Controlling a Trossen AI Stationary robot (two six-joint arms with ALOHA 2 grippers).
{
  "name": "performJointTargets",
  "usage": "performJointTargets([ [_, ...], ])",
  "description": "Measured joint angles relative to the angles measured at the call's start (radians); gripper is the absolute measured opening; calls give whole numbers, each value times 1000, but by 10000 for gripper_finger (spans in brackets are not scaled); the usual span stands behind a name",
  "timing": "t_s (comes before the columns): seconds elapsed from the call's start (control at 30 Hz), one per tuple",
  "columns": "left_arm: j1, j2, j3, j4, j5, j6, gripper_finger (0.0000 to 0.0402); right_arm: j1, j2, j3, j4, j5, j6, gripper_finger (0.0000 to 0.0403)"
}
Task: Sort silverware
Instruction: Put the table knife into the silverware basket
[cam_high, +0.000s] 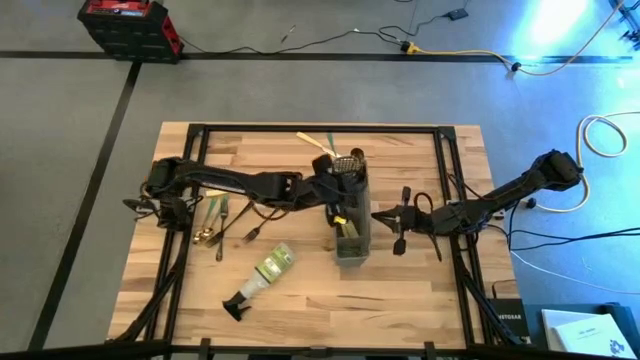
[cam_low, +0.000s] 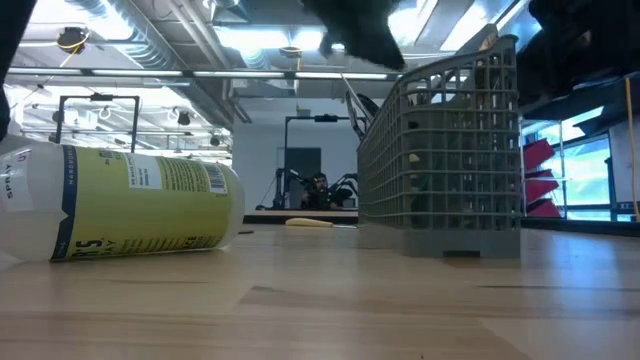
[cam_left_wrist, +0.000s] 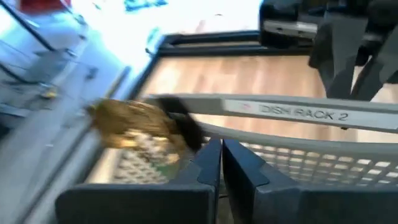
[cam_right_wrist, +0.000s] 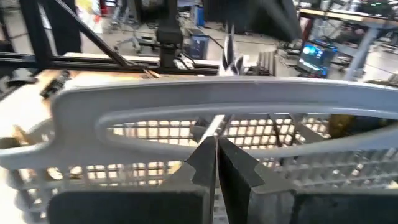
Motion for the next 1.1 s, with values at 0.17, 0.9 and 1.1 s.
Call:
performJointTargets([
  [0.17, -3, -125, -4, -143, -184, 117, 0, 0, 0, 0, -41, 39, 0, 0],
  [0.9, 697, 109, -49, -198, 492, 525, 0, 0, 0, 0, -82, 80, 1, 0],
  [1.1, 693, 288, 257, -401, 550, 607, 25, 0, 0, 0, -85, 32, 33, 0],
])
